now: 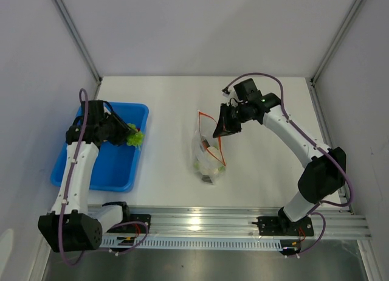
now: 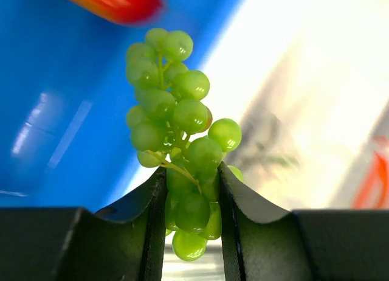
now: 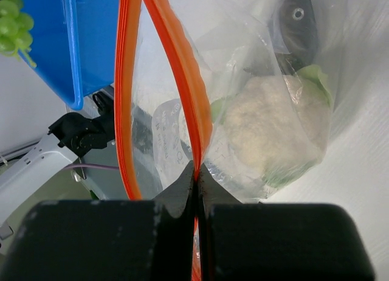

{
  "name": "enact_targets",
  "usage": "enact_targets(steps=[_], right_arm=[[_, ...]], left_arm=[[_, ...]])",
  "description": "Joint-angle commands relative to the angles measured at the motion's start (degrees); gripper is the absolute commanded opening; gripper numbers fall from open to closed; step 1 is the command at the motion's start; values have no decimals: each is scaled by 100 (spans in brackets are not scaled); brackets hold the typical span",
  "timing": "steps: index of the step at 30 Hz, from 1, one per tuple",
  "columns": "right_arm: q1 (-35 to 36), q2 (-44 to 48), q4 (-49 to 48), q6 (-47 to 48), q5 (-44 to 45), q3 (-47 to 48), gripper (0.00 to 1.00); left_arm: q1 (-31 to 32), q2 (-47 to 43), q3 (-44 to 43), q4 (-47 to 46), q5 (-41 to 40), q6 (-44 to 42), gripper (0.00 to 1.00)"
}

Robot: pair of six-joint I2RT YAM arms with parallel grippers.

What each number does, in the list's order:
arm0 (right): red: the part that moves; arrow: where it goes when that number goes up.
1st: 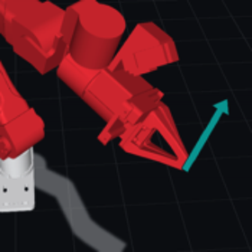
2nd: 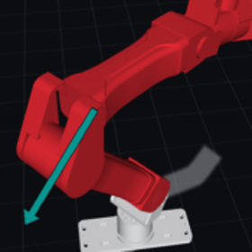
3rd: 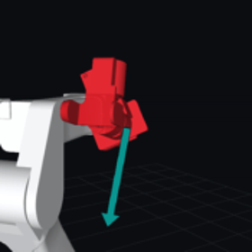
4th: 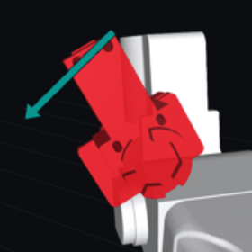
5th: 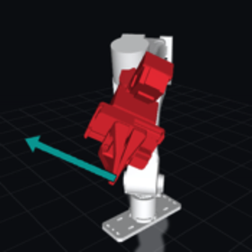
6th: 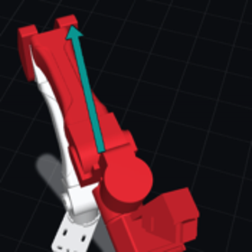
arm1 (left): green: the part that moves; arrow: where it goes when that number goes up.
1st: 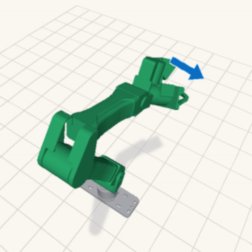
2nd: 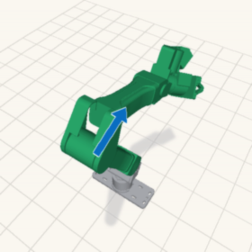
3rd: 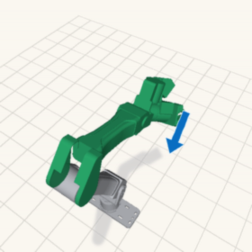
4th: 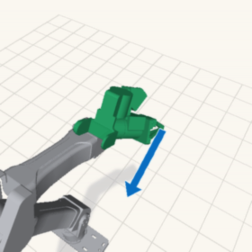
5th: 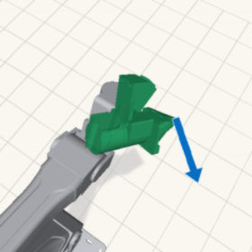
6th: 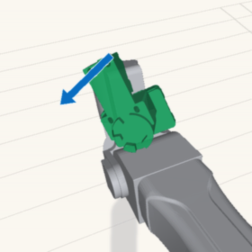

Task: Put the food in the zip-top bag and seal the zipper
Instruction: Pick up the fake fruit from the bin, then place the fake fruit in the zipper food storage bag.

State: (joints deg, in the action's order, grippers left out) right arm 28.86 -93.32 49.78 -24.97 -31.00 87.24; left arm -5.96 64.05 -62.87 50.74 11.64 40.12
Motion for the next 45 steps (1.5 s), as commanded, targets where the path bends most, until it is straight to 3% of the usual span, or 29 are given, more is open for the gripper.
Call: enact_targets(steps=[1,9,17,26,36,40,45], right_arm=[[-12,15,67,19,156,328,0],[111,103,190,-95,455,592,0],[225,296,146,-219,560,619,0],[357,428,102,-210,868,505,0],[436,472,32,-219,930,451,0],[454,481,14,-236,877,478,0],[454,525,58,-263,815,522,0]], left_arm=[[524,-183,-758,128,567,339,1],[2131,46,-1464,-950,1560,646,2],[3091,485,-1465,-2419,2622,936,3],[3627,1206,-1465,-2147,3292,1182,6],[3733,1540,-1324,-1805,3556,1341,7],[3742,1698,-1359,-1568,3381,1209,8],[3742,1900,-1657,-864,2441,709,8]])
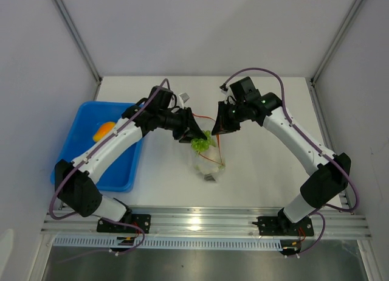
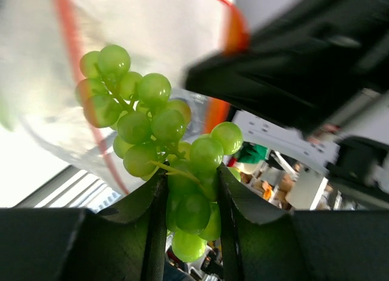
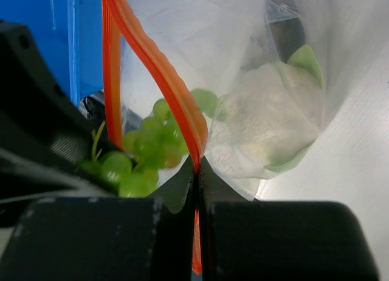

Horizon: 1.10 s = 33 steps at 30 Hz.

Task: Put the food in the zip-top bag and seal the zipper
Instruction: Place the fake fruit in the zipper food storage bag.

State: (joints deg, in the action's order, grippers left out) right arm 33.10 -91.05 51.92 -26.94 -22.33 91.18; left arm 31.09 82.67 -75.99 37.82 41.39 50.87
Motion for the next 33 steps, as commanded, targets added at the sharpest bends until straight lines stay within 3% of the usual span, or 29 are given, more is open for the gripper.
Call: enact_targets(steps=[1,8,11,14,19,20,21,23,24,25,27,30,33], right_arm=[[30,307,-156,-75,-87,128,0],[38,298,-174,-101,-219,137,0],[30,280,-147,-110,-246,172,0],[38,254,-130,-101,-246,190,0],[91,175,-121,-101,-246,225,0],[91,166,-112,-101,-246,216,0],[100,166,-112,-101,-246,216,0],[100,166,-103,-101,-228,199,0],[100,166,-103,-92,-220,190,0],[100,175,-103,-92,-219,181,0],[109,175,-95,-84,-202,173,0],[100,175,-77,-57,-176,155,0],[100,175,-77,-40,-167,111,0]], left_arm=[[37,47,-338,428,-674,-420,8],[46,231,-530,383,-1457,-675,7],[55,486,-890,822,-1712,-702,6],[72,662,-1084,1104,-1862,-597,0],[160,899,-1287,1289,-1827,-587,5],[204,882,-1278,1280,-1897,-596,10],[222,856,-1261,1271,-1915,-613,27],[239,795,-1278,1289,-1994,-675,50],[239,777,-1261,1306,-2020,-719,71],[239,742,-1270,1324,-2055,-771,78],[231,601,-1235,1315,-2204,-921,89],[239,364,-1173,1307,-2572,-1105,98],[231,250,-1269,1473,-2994,-1290,99]])
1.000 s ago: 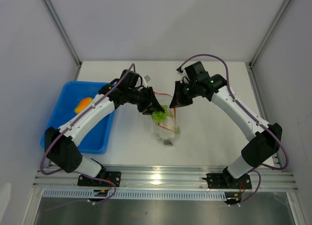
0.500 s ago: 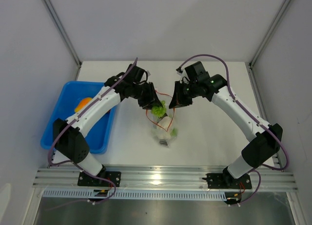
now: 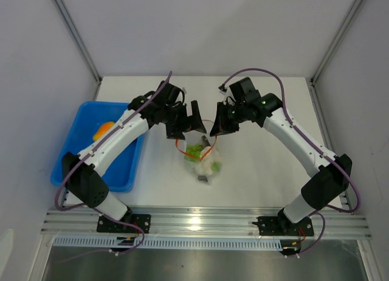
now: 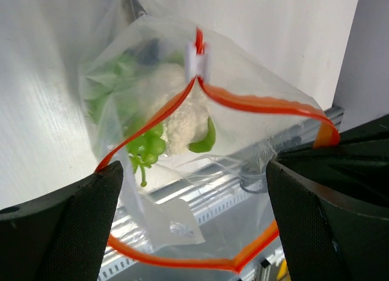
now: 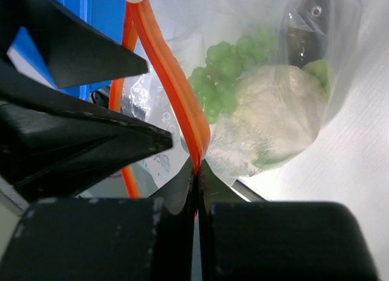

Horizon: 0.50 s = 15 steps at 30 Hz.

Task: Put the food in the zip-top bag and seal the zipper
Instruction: Place the fake fruit in the zipper food storage bag.

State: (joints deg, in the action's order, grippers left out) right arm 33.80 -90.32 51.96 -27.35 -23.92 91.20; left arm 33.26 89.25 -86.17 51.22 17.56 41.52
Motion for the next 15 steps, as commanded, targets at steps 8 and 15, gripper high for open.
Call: enact_targets(steps=[8,15], right_arm=[[21,94,-46,72,45,38,0],[-31,59,33,151,46,-23,0]], left_arm=[[-3,-1067,-278,46,-1631,-706,100],[-635,-1568,187,63,-2494,-558,99]])
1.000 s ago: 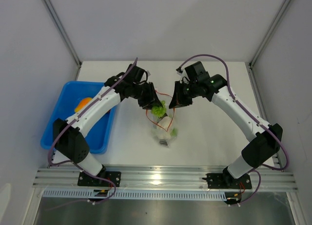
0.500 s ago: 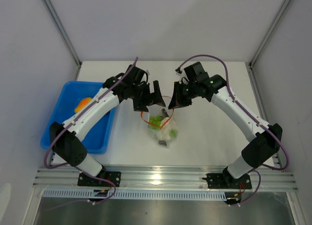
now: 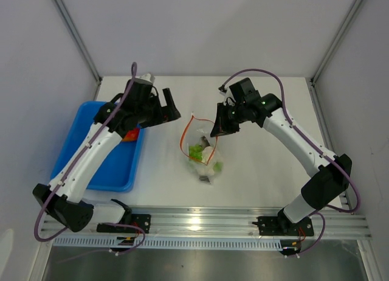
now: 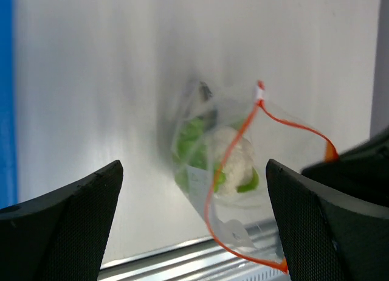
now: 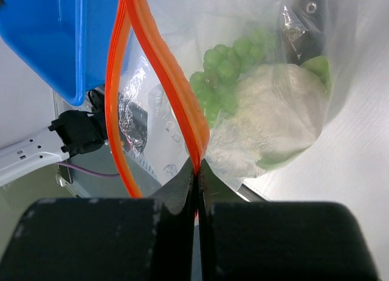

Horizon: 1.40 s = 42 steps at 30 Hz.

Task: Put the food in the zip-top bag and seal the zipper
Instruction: Place the fake fruit in the zipper food storage bag, then pick up the fake fruit from the bin.

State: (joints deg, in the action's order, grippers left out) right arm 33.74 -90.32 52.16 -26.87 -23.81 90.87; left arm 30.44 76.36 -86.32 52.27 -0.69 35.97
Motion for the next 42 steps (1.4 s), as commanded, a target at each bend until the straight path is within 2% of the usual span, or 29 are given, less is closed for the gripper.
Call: enact_targets(steps=[1,5,10,15,22,30,37,42], right_arm=[[-34,59,22,129,17,-16,0],[-104,41,31,165,-36,-17,0],[-183,-64,31,209,-115,-8,0],[-262,-187,31,253,-211,-8,0],[-359,-284,154,332,-264,-8,0],[-535,-521,338,411,-343,141,0],[-552,-890,470,464,-422,501,0],[-552,-1092,541,472,-475,695,0]], left_arm=[[-624,-331,360,-33,-756,76,99],[-1486,-578,1046,-33,-819,551,99],[-2549,-666,1705,-313,-311,1008,100],[-3252,-806,2619,-946,24,1641,99],[-4070,-544,3042,-1649,288,2344,99],[-4450,685,2972,-2019,886,3100,99],[-4450,1231,2999,-2581,755,3961,99],[-4450,1601,2849,-2643,693,4208,99]])
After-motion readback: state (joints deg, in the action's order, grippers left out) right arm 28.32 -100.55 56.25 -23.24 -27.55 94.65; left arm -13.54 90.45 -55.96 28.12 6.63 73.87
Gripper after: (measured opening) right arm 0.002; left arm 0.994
